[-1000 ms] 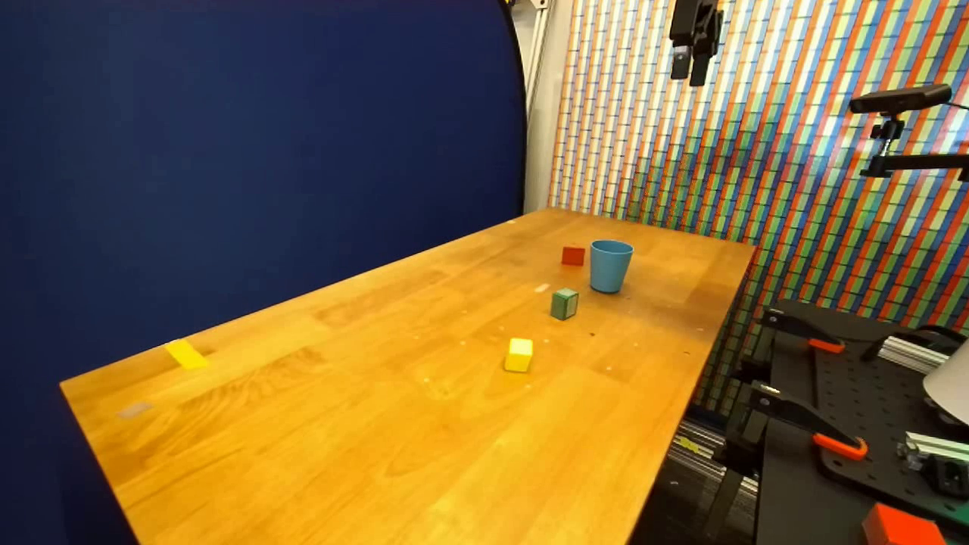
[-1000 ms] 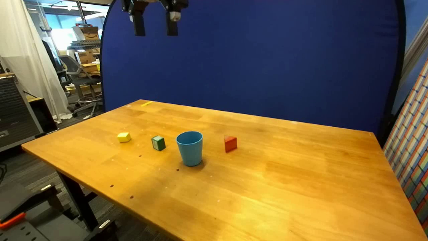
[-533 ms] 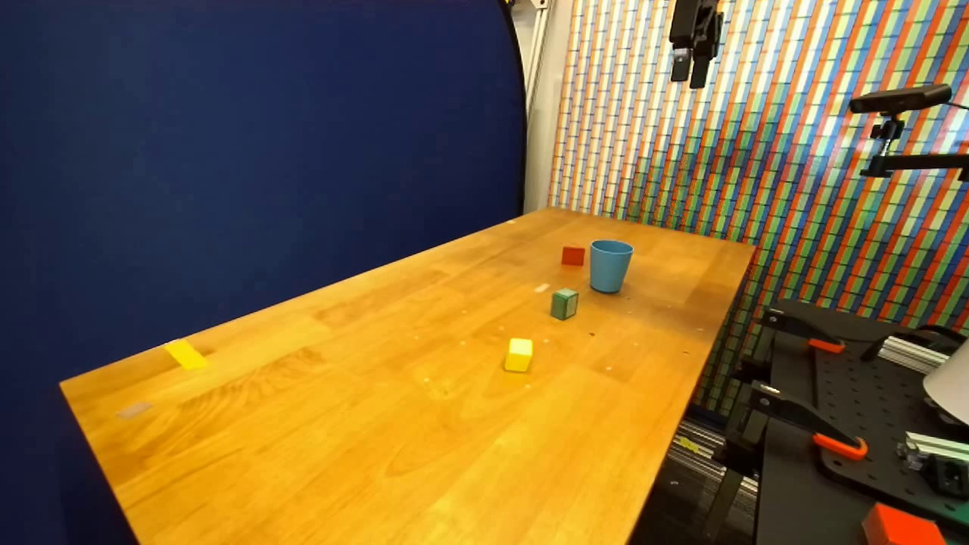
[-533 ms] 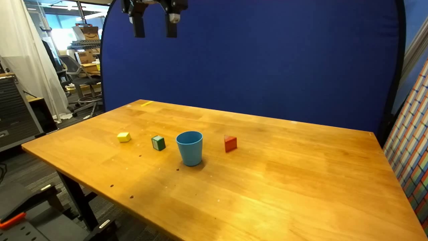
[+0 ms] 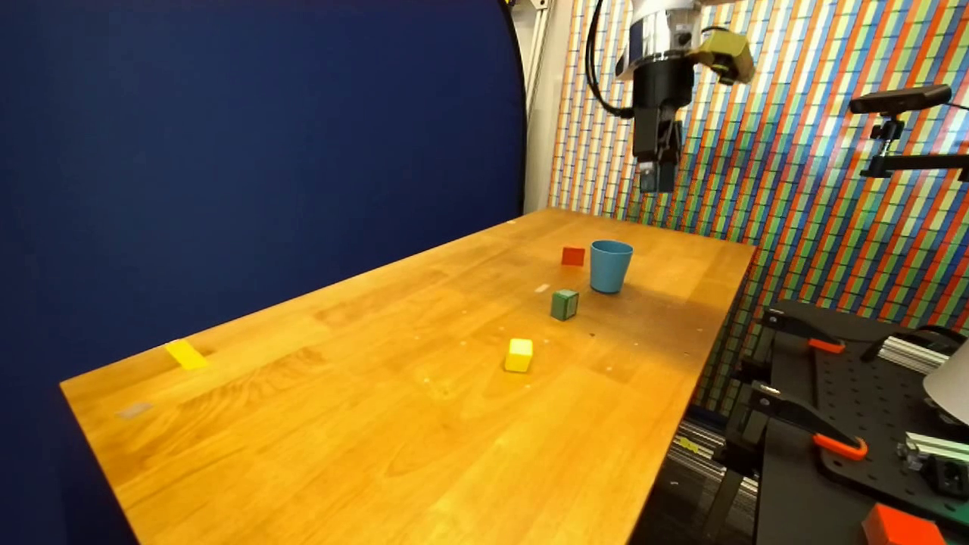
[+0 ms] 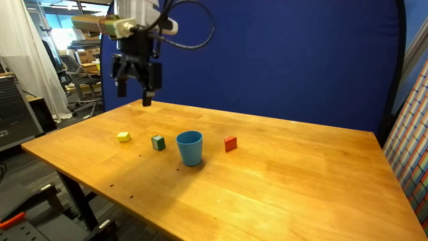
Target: Put the yellow cube in the blue cup
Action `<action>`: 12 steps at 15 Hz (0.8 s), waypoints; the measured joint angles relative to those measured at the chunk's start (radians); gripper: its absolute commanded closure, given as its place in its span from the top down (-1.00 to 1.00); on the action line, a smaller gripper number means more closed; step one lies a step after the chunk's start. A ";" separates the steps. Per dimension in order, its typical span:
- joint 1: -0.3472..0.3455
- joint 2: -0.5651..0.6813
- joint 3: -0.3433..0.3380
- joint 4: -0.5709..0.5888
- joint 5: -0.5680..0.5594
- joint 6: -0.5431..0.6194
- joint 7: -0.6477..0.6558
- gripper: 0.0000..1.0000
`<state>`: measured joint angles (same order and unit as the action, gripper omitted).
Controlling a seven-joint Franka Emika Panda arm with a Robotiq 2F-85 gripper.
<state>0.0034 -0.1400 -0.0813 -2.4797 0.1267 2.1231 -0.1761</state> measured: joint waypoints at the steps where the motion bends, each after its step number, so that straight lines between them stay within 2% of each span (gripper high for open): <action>1: 0.023 0.041 0.023 -0.009 0.034 0.025 -0.005 1.00; 5: 0.100 0.206 0.130 -0.002 0.139 0.117 -0.034 1.00; 8: 0.131 0.317 0.199 0.033 0.148 0.188 -0.037 1.00; 12: 0.147 0.435 0.242 0.080 0.121 0.294 -0.033 1.00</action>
<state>0.1503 0.2949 0.1612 -2.3994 0.2474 2.4171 -0.2091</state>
